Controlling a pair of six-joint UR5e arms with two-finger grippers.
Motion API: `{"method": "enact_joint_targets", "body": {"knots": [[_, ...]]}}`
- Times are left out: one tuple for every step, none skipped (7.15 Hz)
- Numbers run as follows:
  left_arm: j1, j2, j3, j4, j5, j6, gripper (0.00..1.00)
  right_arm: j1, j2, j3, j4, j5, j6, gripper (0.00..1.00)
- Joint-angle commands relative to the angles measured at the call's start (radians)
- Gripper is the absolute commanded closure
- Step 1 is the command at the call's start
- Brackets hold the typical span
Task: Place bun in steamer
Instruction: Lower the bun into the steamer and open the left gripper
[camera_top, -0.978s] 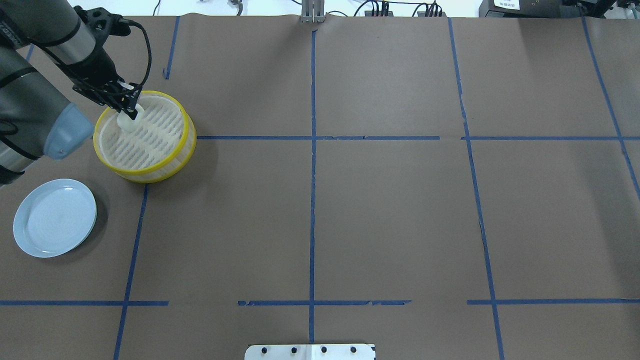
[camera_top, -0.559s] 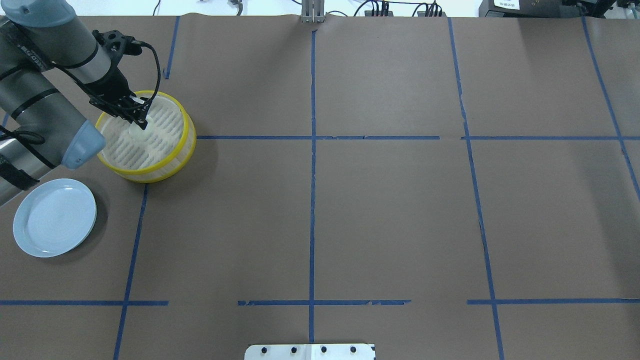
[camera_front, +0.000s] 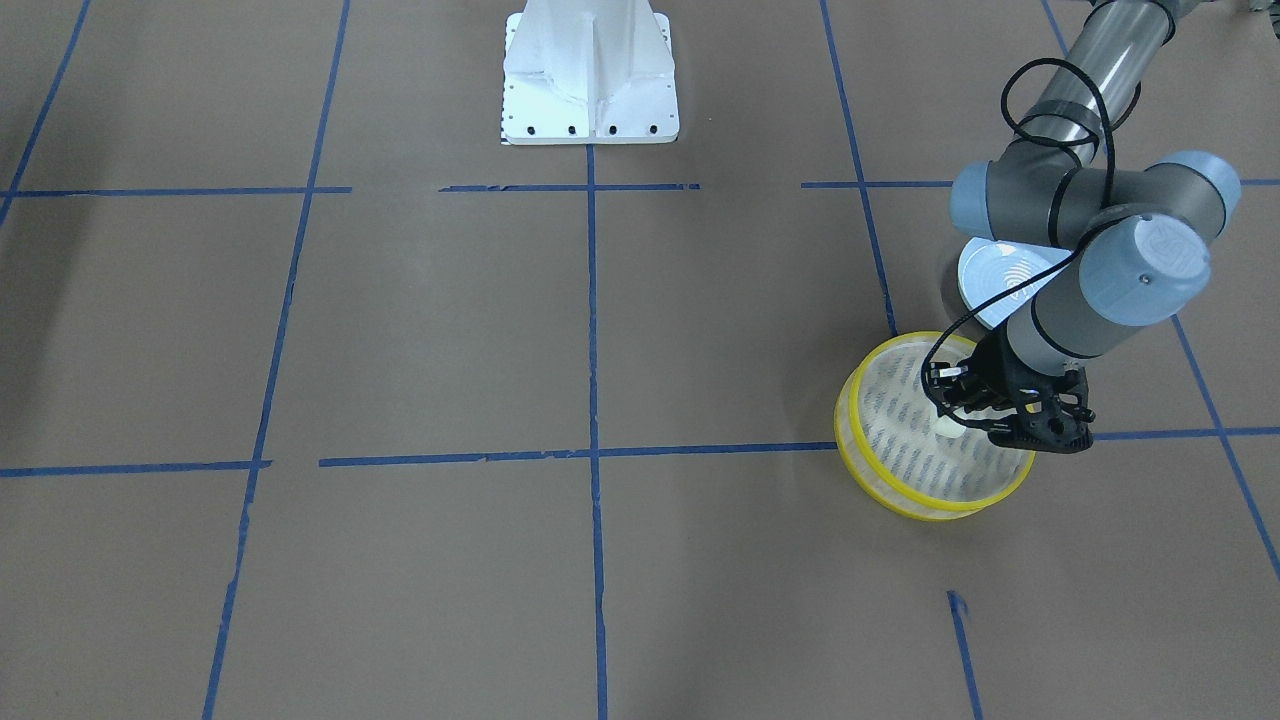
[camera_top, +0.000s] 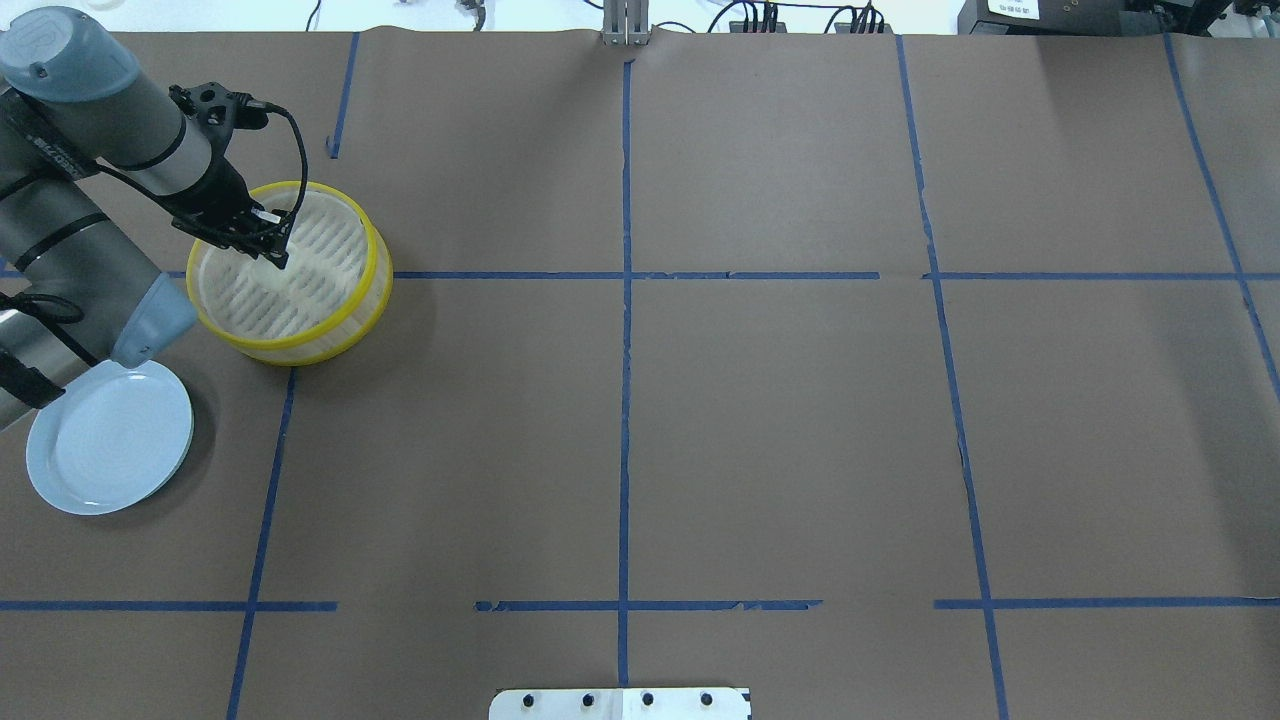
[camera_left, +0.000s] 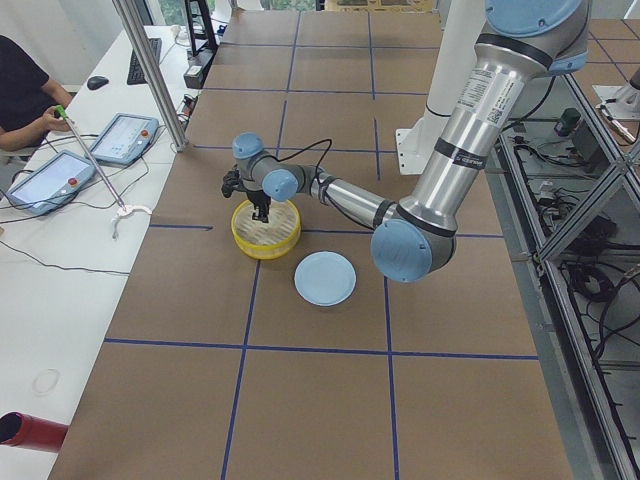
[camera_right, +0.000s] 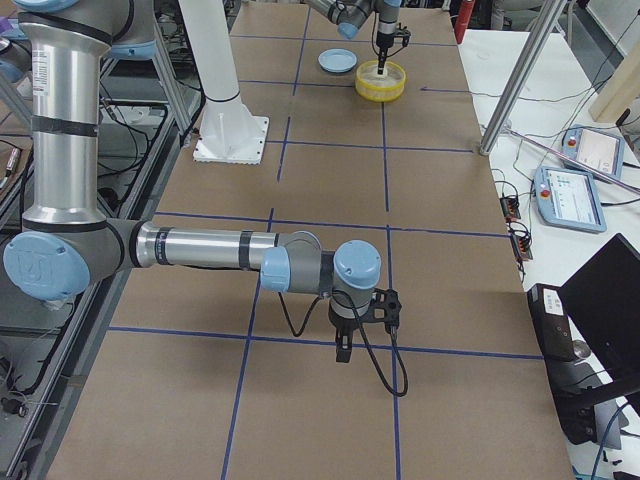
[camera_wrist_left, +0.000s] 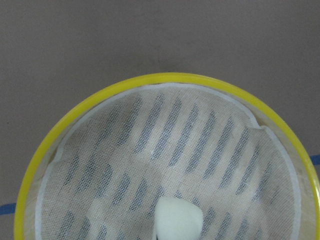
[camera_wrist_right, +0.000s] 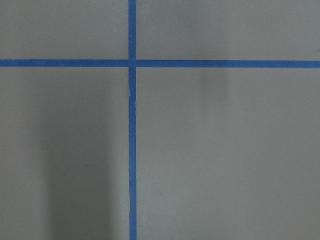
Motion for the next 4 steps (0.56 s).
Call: {"method": "enact_joint_targets", "body": {"knots": [[0.020, 0.003, 0.000, -0.011, 0.004, -0.029, 0.67, -0.001, 0.000, 0.000, 0.000, 0.000, 0.000, 0.00], [0.022, 0.003, 0.000, -0.011, 0.004, -0.032, 0.63, 0.000, 0.000, 0.000, 0.000, 0.000, 0.000, 0.00], [0.022, 0.003, 0.000, -0.011, 0.004, -0.032, 0.57, 0.000, 0.000, 0.000, 0.000, 0.000, 0.000, 0.00], [0.022, 0.004, 0.000, -0.011, 0.004, -0.030, 0.49, 0.000, 0.000, 0.000, 0.000, 0.000, 0.000, 0.00]]}}
